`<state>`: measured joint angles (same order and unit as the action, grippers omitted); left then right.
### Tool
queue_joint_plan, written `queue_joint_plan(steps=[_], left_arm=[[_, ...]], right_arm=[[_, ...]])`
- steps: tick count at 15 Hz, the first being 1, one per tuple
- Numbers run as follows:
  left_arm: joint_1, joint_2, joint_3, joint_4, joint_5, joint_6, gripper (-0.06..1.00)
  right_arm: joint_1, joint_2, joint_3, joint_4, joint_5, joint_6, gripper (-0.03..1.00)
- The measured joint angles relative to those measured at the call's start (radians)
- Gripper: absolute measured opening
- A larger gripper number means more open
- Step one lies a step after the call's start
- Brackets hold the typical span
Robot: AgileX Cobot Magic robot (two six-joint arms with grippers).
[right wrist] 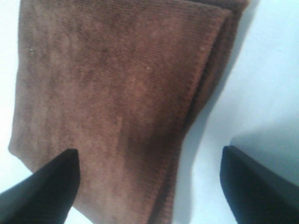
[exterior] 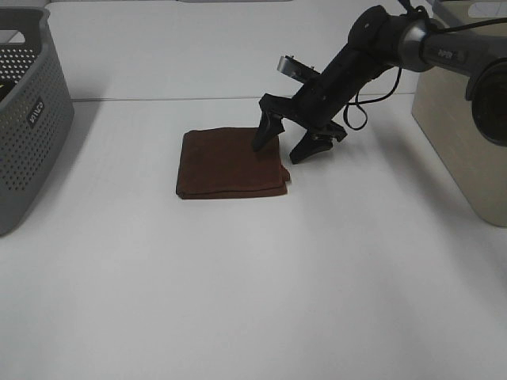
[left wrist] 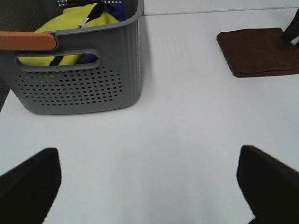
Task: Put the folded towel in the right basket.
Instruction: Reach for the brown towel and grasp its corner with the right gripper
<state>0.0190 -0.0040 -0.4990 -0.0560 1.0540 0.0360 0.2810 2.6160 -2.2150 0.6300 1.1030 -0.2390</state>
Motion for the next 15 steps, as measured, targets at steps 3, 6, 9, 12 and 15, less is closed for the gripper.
queue_joint_plan(steps=[3, 6, 9, 12, 15], left_arm=[[0.0, 0.0, 0.0, 0.0, 0.0, 0.0, 0.97], [0.0, 0.0, 0.0, 0.0, 0.0, 0.0, 0.97], [0.0, 0.0, 0.0, 0.0, 0.0, 0.0, 0.97], [0.0, 0.0, 0.0, 0.0, 0.0, 0.0, 0.97], [0.0, 0.0, 0.0, 0.0, 0.0, 0.0, 0.97]], right_arm=[[0.0, 0.0, 0.0, -0.023, 0.004, 0.013, 0.79], [0.0, 0.011, 0.0, 0.018, -0.005, -0.008, 0.78], [0.0, 0.033, -0.003, 0.113, -0.015, -0.022, 0.75], [0.0, 0.053, -0.003, 0.175, -0.017, -0.047, 0.63], [0.0, 0.07, -0.002, 0.174, -0.021, -0.055, 0.25]])
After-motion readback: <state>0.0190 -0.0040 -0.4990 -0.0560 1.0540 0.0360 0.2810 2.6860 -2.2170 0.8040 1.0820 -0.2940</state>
